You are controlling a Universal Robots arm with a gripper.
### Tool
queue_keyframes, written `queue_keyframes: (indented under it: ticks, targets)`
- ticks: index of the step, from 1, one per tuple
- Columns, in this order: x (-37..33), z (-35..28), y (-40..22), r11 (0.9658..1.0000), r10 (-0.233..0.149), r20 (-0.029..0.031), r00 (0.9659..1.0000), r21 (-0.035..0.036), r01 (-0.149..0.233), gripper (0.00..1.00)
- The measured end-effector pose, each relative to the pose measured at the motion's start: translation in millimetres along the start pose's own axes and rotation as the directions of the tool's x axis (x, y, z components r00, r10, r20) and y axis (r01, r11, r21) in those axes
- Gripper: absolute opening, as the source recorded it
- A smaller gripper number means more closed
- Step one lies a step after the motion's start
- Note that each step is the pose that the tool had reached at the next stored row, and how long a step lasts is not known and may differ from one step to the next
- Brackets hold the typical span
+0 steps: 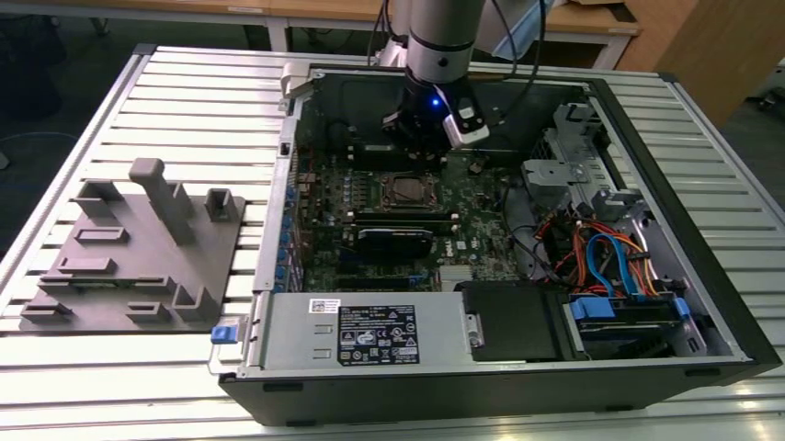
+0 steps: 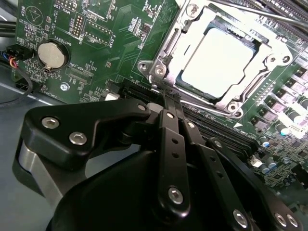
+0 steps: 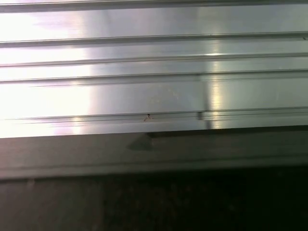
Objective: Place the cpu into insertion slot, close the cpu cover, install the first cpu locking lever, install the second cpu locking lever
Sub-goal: 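Install the first cpu locking lever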
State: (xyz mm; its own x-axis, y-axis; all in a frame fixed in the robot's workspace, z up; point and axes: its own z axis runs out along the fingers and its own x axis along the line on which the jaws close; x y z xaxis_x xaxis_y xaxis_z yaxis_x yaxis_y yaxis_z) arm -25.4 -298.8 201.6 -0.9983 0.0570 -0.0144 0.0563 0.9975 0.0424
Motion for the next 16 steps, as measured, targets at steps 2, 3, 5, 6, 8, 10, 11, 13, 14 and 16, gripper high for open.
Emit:
queue_keyframes:
  ticks: [2,3,5,6,8,10,11,13,14,16]
  targets:
    - [-0.1,0.3,-0.1,1.0,0.0,0.0,1.0,0.001,0.0,0.1]
    - [-0.1,0.4,-0.2,1.0,0.0,0.0,1.0,0.0013,0.0,0.1]
    - [-0.2,0.7,-0.4,1.0,0.0,0.0001,1.0,0.0019,0.0,0.1]
    - [-0.3,0.8,-0.5,1.0,0.0,0.0001,1.0,0.0023,0.0,0.1]
    - [-0.3,1.1,-0.8,1.0,0.0,0.0001,1.0,0.0031,0.0,0.1]
    - [-0.4,1.5,-0.9,1.0,0.0,0.0002,1.0,0.0037,0.0,0.1]
    - [-0.4,1.7,-1.0,1.0,0.0,0.0002,1.0,0.004,0.0,0.1]
    - [-0.4,2.0,-1.2,1.0,0.0,0.0001,1.0,0.0049,0.0,0.1]
    - [-0.4,2.0,-1.2,1.0,0.0,0.0001,1.0,0.0051,0.0,0.1]
    - [-0.5,2.2,-1.4,1.0,0.0,0.0003,1.0,0.0053,0.0,0.1]
